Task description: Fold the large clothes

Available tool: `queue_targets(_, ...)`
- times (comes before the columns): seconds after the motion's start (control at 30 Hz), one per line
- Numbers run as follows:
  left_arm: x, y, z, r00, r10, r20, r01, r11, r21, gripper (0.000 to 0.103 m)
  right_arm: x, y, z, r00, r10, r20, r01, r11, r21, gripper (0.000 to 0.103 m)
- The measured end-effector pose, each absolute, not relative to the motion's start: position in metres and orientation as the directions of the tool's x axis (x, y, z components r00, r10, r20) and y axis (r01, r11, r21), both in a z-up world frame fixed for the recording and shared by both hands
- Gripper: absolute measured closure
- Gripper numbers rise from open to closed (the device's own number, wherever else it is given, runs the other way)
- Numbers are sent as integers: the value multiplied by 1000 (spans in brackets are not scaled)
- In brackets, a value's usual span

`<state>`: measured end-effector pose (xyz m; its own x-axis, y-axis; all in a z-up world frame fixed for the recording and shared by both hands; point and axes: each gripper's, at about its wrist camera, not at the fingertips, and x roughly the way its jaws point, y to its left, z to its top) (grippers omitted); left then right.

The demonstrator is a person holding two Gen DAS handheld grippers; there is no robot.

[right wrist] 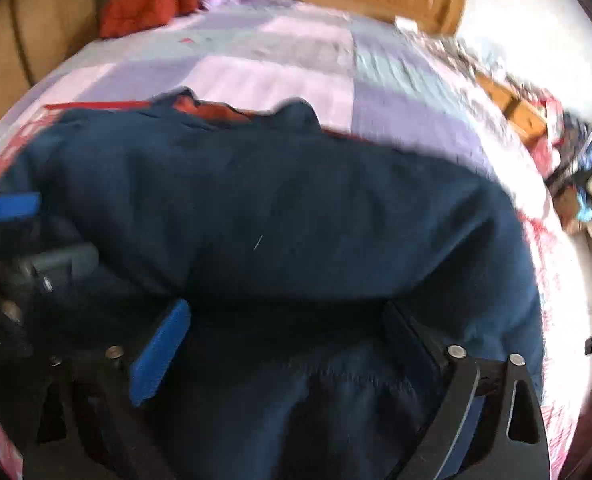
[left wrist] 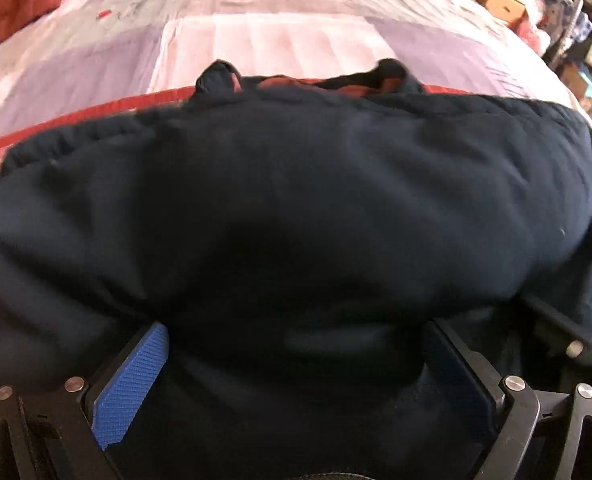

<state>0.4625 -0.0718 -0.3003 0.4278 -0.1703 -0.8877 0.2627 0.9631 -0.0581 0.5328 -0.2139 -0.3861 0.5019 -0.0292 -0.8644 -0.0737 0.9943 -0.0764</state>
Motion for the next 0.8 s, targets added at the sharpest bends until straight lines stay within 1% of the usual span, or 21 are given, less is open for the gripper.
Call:
queue_targets(0.17,502,-72,-304,429,-108,-897,234,972,-5,0,571,-224,-396,485,-91,-870,4,995,-102,0)
queue_targets(0.27,525,-63,-309,401,-96,-911,193,981,-19,0,586,-233,-399,463,-90,-882,36,996,-82,0)
queue_targets(0.33,532,-62,-312,395,-89,-914,199,980,-9,0,589,-237,-400,451,-89,-888,40,996,-80,0)
queue_targets(0.4,530,-58,-309,409,-100,-907,204,979,-16,0,587,-239,-398,462,-102,-881,35,995,-96,0)
queue_targets(0.47,519,-55,-299,440,-170,-882,205,975,-86,0,576,-235,-387,522,-100,-847,38,995,-94,3)
queue_targets(0.5,516,-58,-296,451,-193,-871,219,970,-101,0,569,-228,-379,562,-59,-825,15,998,-62,4)
queue_targets(0.53,512,-65,-295,479,-185,-858,246,967,-71,2,566,-220,-374,583,-24,-812,-23,999,-45,4)
queue_targets(0.57,513,-67,-298,489,-155,-858,250,968,-32,2,565,-208,-372,598,-19,-802,-59,996,-67,12)
queue_targets(0.6,518,-68,-304,482,-121,-868,251,968,4,1,570,-199,-376,586,-60,-808,-73,989,-126,13)
queue_targets(0.63,526,-64,-310,462,-110,-880,244,970,7,0,575,-197,-381,566,-71,-821,-84,986,-143,12)
queue_targets(0.67,533,-57,-311,469,-93,-878,233,972,21,0,582,-202,-386,539,-43,-841,-88,990,-107,12)
queue_targets(0.7,540,-46,-311,481,-45,-876,203,977,62,0,585,-212,-388,535,-39,-844,-75,993,-93,12)
queue_targets(0.73,550,-30,-313,477,-3,-879,165,982,86,0,589,-225,-390,532,-87,-842,-41,991,-128,11)
queue_targets(0.8,562,11,-315,456,75,-887,64,991,117,0,594,-256,-393,513,-104,-852,12,993,-114,10)
